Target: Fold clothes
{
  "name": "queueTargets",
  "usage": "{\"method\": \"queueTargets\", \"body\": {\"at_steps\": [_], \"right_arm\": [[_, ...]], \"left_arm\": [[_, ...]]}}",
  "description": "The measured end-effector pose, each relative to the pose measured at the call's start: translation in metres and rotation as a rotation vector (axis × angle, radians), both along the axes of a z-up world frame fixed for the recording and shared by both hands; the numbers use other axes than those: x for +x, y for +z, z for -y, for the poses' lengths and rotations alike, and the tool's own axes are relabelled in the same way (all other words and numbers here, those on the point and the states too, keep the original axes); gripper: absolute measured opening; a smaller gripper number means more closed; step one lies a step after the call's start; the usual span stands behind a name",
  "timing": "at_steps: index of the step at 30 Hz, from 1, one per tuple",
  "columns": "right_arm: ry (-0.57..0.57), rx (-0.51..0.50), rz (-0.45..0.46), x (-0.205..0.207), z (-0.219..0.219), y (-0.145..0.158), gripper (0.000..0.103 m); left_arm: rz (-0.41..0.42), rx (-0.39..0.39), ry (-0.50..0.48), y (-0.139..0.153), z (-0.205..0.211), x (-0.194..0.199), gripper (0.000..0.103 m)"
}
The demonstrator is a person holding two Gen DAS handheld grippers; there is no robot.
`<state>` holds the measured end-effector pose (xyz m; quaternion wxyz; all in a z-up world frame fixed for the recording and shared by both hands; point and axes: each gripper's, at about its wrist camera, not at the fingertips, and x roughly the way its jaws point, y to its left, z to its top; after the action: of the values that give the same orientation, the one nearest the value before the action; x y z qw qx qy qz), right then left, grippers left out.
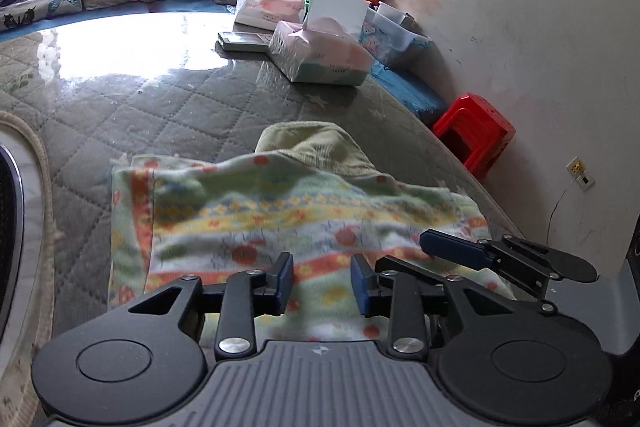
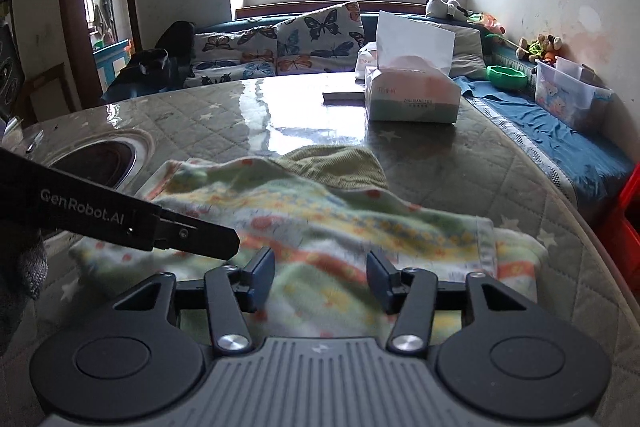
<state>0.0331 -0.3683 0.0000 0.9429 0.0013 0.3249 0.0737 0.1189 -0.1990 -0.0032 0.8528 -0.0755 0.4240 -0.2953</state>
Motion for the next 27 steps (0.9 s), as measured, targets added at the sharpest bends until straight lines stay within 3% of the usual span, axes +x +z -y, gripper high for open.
{"method": "queueTargets", "body": {"at_steps": [16, 20, 22, 24, 27], "right_arm": [[-0.052, -0.004, 0.023, -0.044, -0.003, -0.008, 0.069], [-0.048, -0.018, 0.026, -0.043, -0.001, -0.003, 0.072], [-0.046, -0.018, 0.038, -0.04, -0.002, -0.001, 0.086], [-0.044, -0.014, 0.047, -0.037, -0.004, -0.001, 0.088], [-0.046, -0.001, 0.036, -0.032, -0.007, -0.008, 0.092]], "left_arm": [[0.089, 0.037, -0.003, -0.002, -0.014, -0.043, 0.045], [0.09, 0.034, 0.012, 0.003, -0.014, -0.045, 0.055], [0.096, 0.039, 0.028, 0.005, -0.016, -0.045, 0.062], [0.104, 0.054, 0.051, 0.006, -0.017, -0.044, 0.076], [0.1, 0.068, 0.077, 0.001, -0.021, -0.042, 0.081]]}}
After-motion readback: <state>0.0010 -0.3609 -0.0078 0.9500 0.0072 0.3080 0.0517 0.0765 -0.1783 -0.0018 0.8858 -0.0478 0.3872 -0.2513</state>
